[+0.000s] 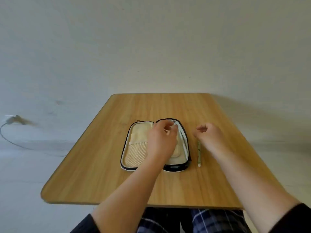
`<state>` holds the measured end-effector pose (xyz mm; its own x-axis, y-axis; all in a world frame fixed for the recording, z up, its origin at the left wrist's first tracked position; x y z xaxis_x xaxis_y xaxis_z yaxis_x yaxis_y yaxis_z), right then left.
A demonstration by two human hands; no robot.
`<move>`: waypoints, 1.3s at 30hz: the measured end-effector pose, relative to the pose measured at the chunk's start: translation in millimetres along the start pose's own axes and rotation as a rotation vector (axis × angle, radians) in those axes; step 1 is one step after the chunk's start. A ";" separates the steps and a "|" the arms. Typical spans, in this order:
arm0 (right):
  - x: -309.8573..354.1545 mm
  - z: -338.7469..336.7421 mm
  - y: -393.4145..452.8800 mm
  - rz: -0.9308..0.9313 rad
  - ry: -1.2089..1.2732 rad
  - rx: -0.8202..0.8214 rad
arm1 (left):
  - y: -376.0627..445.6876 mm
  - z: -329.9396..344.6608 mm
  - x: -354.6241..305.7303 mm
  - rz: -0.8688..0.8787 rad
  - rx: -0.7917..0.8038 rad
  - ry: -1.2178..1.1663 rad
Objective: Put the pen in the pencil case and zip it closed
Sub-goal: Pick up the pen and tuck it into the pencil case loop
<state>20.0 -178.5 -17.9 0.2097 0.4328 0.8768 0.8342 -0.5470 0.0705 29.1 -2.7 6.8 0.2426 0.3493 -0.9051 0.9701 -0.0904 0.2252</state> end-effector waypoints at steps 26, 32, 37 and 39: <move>-7.9 -6.3 27.6 0.262 -0.359 0.170 | -15.0 85.4 -6.9 0.195 0.196 0.989; -16.0 -20.9 22.8 0.281 -0.042 0.063 | -20.8 71.6 -4.8 0.176 0.065 0.875; -11.8 -31.3 16.8 0.247 0.052 -0.009 | -22.9 59.9 -1.2 0.114 0.120 0.939; -8.1 -32.9 15.4 0.232 0.122 -0.025 | -24.0 55.1 2.3 0.108 0.140 0.923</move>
<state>14.4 -214.0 -8.2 0.3296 0.2050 0.9216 0.7577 -0.6397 -0.1286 6.2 -51.1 -20.6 0.2962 0.9284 -0.2245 0.9475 -0.2560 0.1915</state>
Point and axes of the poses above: each hand's wrist, its own y-axis towards the middle knuckle, its own z-axis out of the palm, x = y × z, the point moved 3 cm from there along y, towards the middle knuckle, and after that the axes turned 2 degrees about y, right-handed, at the moved point
